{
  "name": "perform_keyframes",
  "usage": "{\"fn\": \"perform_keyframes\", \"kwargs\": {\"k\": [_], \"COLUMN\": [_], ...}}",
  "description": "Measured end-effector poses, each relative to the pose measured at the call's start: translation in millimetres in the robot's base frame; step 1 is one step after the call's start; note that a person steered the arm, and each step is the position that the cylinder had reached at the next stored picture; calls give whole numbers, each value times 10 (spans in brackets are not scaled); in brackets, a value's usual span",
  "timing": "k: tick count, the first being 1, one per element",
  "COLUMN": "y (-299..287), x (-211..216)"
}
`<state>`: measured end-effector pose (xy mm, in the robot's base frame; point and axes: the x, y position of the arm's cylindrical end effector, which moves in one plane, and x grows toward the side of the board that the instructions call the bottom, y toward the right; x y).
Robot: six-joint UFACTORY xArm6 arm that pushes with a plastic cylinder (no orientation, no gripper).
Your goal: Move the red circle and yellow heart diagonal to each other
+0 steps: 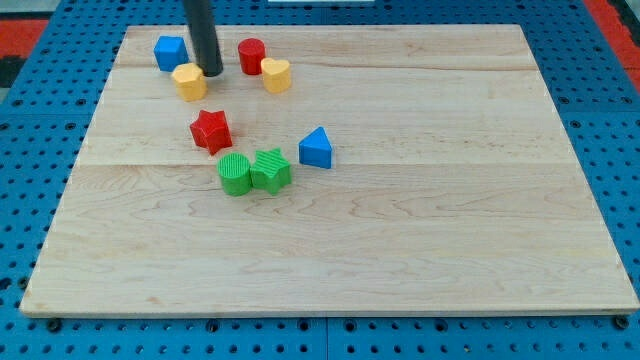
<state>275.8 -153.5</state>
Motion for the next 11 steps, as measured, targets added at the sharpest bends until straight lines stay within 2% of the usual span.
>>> {"fn": "perform_keyframes", "kwargs": {"k": [1,2,3,4,6,8,11], "y": [267,486,1028,1166,712,716,624], "x": [-161,-161,-161,-24,-97,413,461]}}
